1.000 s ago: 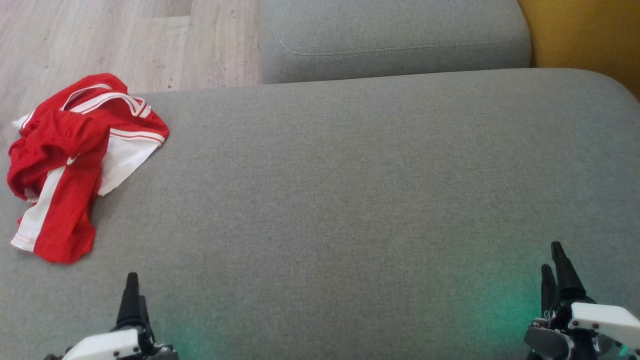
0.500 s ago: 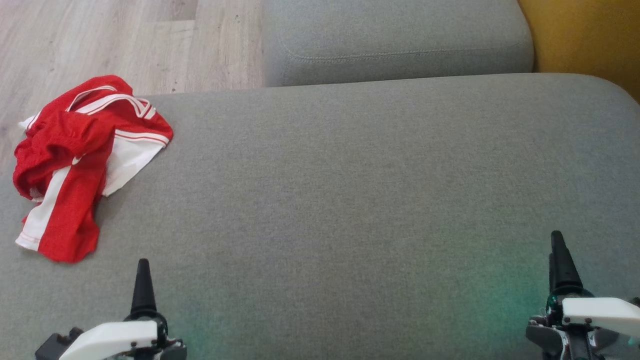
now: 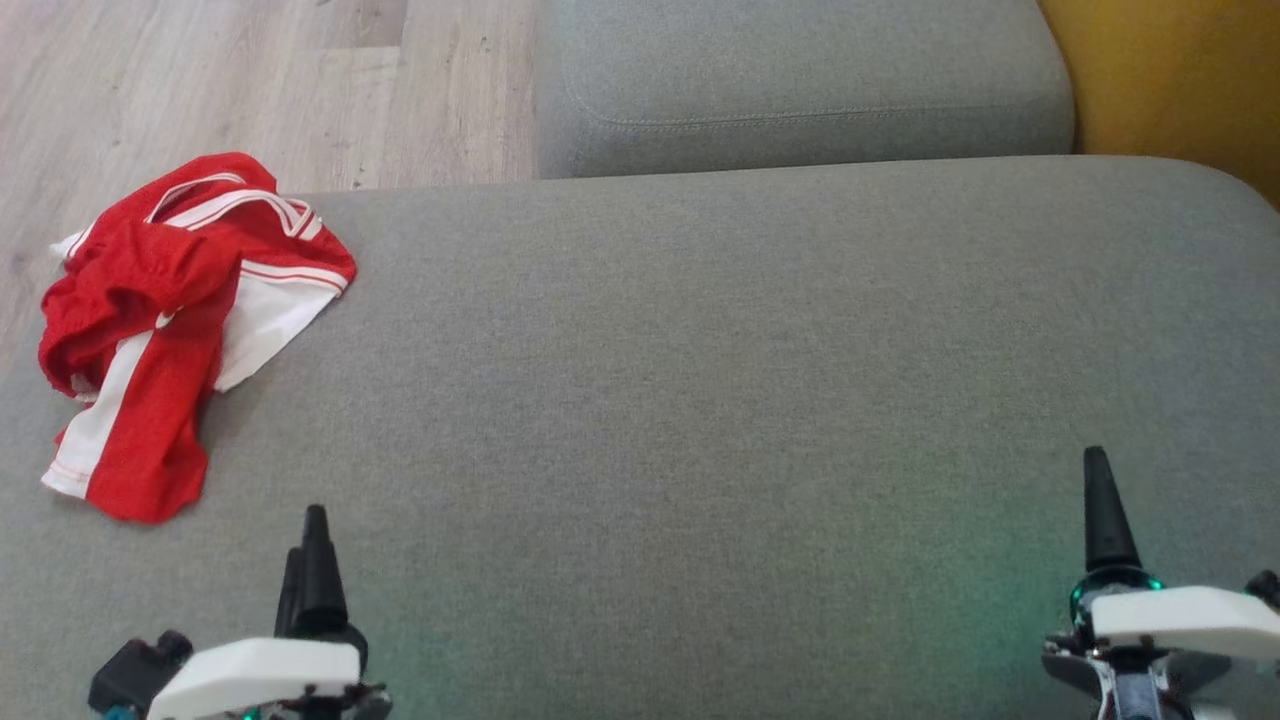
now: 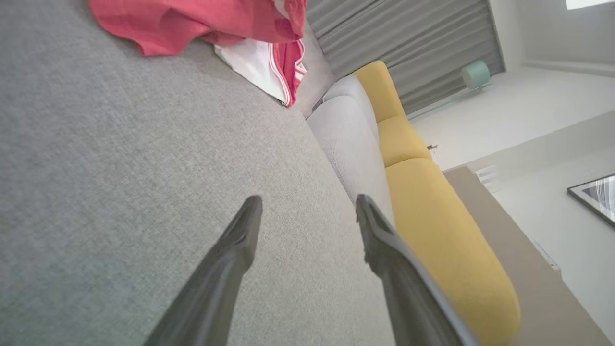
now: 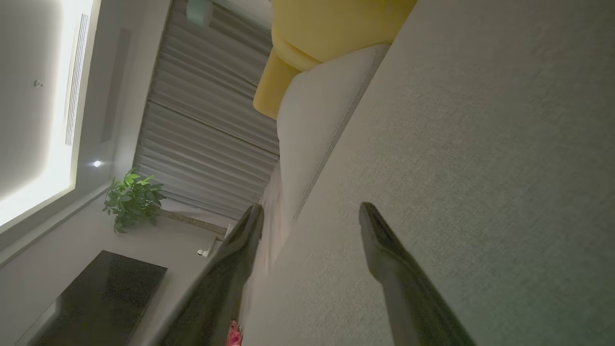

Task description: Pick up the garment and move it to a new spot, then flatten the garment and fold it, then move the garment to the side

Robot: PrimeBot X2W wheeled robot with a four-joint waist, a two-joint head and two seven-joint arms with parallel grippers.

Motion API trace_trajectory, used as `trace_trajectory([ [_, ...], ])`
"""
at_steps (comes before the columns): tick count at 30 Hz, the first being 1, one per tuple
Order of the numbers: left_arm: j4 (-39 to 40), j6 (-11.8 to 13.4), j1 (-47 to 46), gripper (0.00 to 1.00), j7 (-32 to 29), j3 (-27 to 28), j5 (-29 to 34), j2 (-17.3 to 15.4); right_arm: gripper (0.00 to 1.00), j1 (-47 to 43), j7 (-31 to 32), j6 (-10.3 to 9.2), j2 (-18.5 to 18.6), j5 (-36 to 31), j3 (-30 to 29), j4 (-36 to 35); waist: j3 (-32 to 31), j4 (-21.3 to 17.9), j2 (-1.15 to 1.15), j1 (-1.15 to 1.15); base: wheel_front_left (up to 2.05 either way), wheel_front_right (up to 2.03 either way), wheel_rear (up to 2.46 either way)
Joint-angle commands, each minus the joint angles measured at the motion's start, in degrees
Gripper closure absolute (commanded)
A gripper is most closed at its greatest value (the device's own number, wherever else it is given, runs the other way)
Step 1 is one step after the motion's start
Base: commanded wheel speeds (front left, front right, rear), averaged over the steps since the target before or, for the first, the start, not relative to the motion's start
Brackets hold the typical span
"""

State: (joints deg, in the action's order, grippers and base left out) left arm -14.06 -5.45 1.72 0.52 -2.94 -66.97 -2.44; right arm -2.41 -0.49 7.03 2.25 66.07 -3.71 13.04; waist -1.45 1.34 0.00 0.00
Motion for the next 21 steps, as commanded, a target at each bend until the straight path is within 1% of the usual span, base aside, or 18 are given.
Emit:
trace_trajectory([
  [1,2.37,0.18,-0.8,0.0,0.64,-0.04,2.78,-0.24,0.0,0.5,-0.75,0.16,0.26,-2.08,0.87,-2.5,-0.07,-0.01,0.0,0.0,0.0,0.0,0.0],
  [8,2.84,0.38,-0.05,0.0,1.83,-0.92,9.78,-0.25,0.0,-0.13,-1.94,0.19,0.29,-8.31,1.84,-2.37,-0.43,0.1,0.0,0.0,0.0,0.0,0.0],
  [21,3.11,0.81,1.29,0.0,4.04,-1.81,19.68,-0.29,0.0,-0.81,-4.13,0.24,0.35,-18.23,3.82,-3.62,-1.12,0.23,0.0,0.0,0.0,0.0,0.0],
])
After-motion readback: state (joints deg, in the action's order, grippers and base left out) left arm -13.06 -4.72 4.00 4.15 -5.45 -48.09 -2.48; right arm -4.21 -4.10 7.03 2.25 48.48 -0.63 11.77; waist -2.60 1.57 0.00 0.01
